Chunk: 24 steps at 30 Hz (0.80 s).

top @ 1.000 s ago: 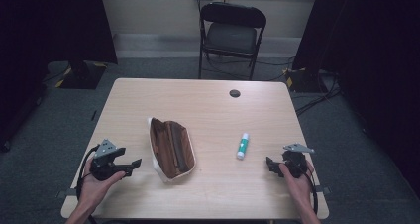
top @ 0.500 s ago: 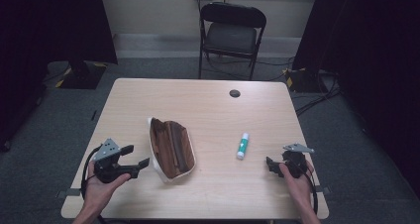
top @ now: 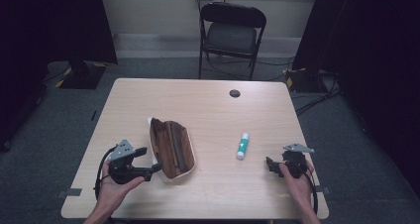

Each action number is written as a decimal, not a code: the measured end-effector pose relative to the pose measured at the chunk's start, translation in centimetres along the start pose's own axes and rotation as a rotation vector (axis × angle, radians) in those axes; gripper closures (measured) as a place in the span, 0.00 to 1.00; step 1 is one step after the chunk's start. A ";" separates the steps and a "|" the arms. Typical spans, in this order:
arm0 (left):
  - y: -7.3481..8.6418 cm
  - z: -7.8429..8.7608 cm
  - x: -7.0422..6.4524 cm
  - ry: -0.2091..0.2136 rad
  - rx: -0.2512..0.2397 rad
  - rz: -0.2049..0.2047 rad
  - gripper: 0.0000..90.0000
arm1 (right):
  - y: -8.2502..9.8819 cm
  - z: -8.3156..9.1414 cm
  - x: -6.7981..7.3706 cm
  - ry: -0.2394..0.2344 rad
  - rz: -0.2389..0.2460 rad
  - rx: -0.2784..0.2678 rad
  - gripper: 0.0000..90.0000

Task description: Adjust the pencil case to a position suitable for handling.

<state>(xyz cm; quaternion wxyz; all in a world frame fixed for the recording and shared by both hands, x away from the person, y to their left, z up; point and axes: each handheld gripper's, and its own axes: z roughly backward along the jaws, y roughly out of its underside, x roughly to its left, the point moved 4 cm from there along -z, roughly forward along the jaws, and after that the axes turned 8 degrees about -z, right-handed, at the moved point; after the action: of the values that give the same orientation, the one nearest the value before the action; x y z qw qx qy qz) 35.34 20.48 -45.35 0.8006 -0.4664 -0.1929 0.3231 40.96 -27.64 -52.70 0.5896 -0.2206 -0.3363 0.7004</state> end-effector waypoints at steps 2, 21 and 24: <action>0.0 -0.5 -0.3 0.004 0.009 -0.002 0.19 | 0.0 0.0 0.0 0.000 0.000 0.000 0.15; 0.9 -1.3 0.4 -0.009 0.054 0.015 0.52 | 0.0 0.0 0.0 0.000 0.000 0.000 0.15; 0.9 -1.2 0.6 -0.011 0.057 0.008 0.59 | 0.0 0.0 0.0 0.000 0.000 0.000 0.15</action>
<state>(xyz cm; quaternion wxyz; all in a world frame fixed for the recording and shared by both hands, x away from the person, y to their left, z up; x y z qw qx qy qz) 36.19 20.45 -46.75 0.8111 -0.4422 -0.1862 0.3345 40.98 -27.62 -52.70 0.5895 -0.2207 -0.3363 0.7005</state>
